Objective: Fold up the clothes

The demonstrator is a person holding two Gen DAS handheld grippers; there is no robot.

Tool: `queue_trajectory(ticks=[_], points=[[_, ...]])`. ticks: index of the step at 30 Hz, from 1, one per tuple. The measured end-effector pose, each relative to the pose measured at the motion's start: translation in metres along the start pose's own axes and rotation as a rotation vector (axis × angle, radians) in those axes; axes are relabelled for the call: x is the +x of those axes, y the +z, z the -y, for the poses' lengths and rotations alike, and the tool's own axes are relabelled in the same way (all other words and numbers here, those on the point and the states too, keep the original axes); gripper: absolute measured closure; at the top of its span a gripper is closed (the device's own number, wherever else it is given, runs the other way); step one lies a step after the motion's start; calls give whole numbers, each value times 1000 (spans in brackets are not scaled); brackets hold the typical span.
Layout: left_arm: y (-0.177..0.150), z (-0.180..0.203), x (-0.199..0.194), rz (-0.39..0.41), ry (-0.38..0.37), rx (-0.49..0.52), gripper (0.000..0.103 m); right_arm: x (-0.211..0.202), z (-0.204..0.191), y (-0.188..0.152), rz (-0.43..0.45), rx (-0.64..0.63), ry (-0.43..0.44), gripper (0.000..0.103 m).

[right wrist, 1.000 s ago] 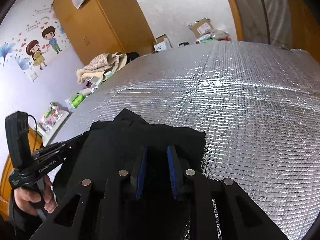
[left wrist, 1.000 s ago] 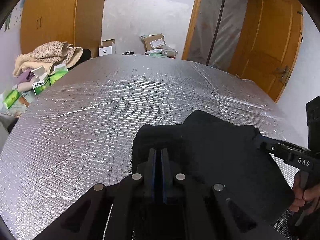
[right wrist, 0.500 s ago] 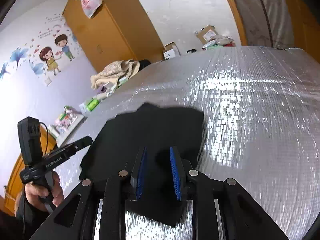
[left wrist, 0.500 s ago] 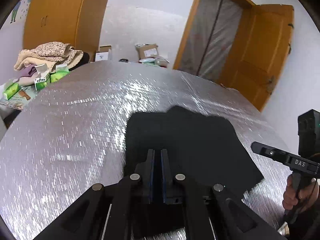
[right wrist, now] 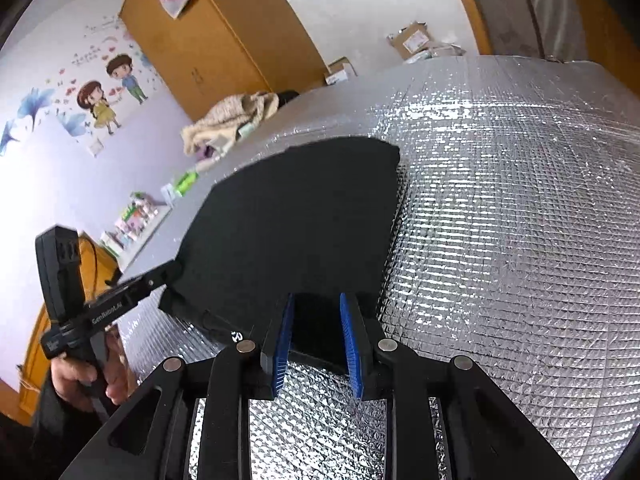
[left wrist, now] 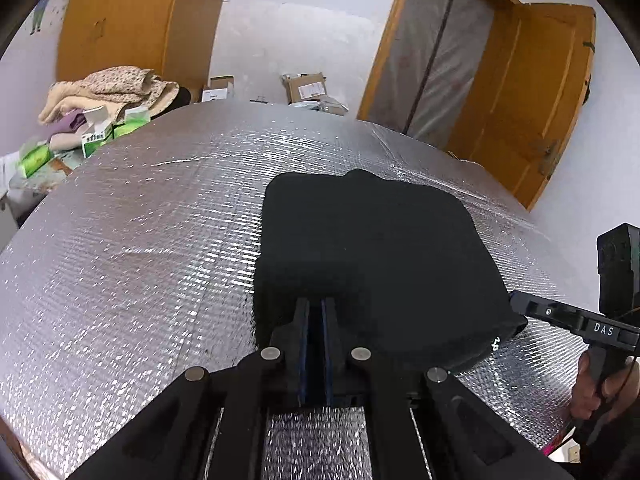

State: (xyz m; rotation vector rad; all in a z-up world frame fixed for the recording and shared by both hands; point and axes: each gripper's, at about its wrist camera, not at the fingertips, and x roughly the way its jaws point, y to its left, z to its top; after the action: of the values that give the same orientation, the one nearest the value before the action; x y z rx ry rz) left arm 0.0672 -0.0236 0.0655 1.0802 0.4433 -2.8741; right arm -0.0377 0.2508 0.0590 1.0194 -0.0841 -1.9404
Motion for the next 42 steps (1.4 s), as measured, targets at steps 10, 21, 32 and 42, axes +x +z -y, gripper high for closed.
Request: queue_trajectory(ticks=[10,21,32,42], points=[[2,-30,-7,18,16,-79,99,-8,21,0,-12,67,-12,77],[10,-66,-13,41,-96,-248,85,-15,54,15,11,216,57,53],[10,-45,8,-60,-185,-196,70,5,47,20,-48,208,121,52],[11,-48,20,-99,-175,-217,62,23,41,26,-87,195,137,51]])
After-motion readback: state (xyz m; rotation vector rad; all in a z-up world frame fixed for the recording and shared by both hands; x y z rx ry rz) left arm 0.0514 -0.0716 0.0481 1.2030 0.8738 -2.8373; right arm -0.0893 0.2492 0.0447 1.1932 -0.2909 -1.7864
